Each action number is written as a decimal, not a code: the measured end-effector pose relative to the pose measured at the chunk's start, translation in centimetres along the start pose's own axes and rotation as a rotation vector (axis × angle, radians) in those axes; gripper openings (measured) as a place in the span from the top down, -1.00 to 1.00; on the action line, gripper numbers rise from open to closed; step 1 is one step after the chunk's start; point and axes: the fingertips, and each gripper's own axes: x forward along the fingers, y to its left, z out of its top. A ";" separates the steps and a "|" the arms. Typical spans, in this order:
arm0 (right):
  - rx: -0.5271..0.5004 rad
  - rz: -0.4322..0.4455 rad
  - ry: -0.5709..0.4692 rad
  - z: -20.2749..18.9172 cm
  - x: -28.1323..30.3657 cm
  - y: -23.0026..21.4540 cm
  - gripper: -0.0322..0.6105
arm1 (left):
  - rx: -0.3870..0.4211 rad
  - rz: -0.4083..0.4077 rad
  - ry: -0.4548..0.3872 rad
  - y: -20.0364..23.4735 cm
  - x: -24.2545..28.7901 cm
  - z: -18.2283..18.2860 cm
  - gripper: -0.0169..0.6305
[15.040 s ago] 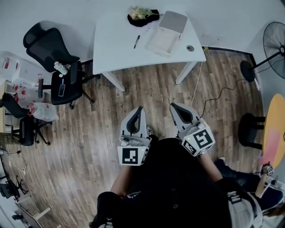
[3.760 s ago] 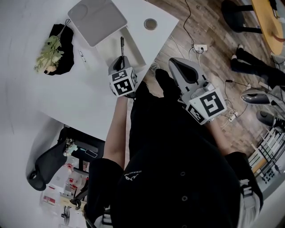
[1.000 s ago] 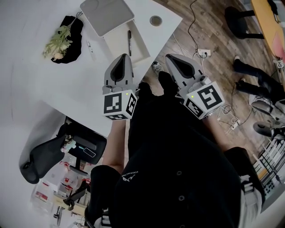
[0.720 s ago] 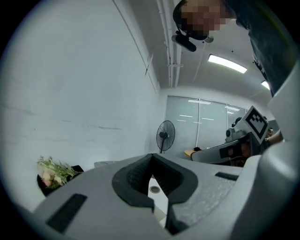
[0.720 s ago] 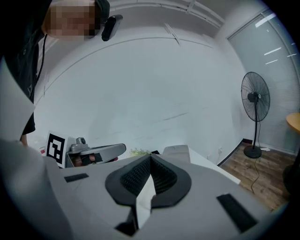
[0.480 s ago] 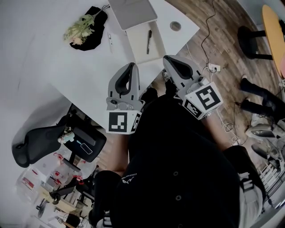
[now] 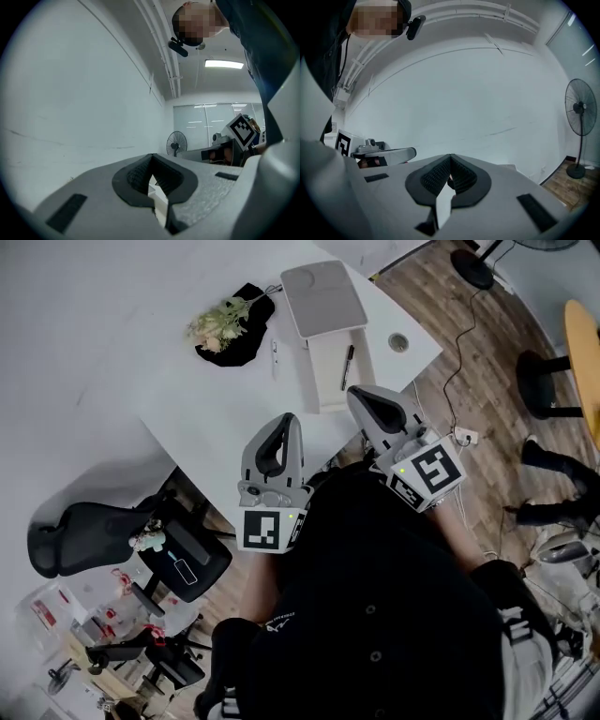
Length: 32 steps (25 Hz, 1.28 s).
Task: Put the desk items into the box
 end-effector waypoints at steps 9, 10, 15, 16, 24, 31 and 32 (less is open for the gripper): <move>-0.010 0.002 -0.016 0.5 0.2 0.7 0.90 | -0.005 0.001 -0.026 0.1 -0.2 0.8 0.93; -0.010 0.002 -0.015 0.5 0.2 0.7 0.90 | -0.010 -0.001 -0.023 0.1 -0.1 0.8 0.93; -0.011 -0.006 -0.010 0.3 0.2 0.4 0.90 | -0.017 -0.016 0.003 0.0 0.3 0.1 0.93; -0.011 -0.006 -0.009 0.2 0.2 0.4 0.90 | -0.013 -0.020 0.008 0.0 0.3 -0.1 0.92; -0.019 -0.010 -0.001 0.0 0.0 0.3 0.90 | -0.022 -0.038 0.010 -0.2 0.6 -0.5 0.93; -0.021 -0.013 0.008 -0.2 -0.2 0.3 0.90 | -0.031 -0.050 0.028 -0.6 0.7 -1.0 0.93; -0.021 -0.013 0.009 -0.2 -0.3 0.2 0.90 | -0.033 -0.052 0.030 -0.7 0.8 -1.1 0.93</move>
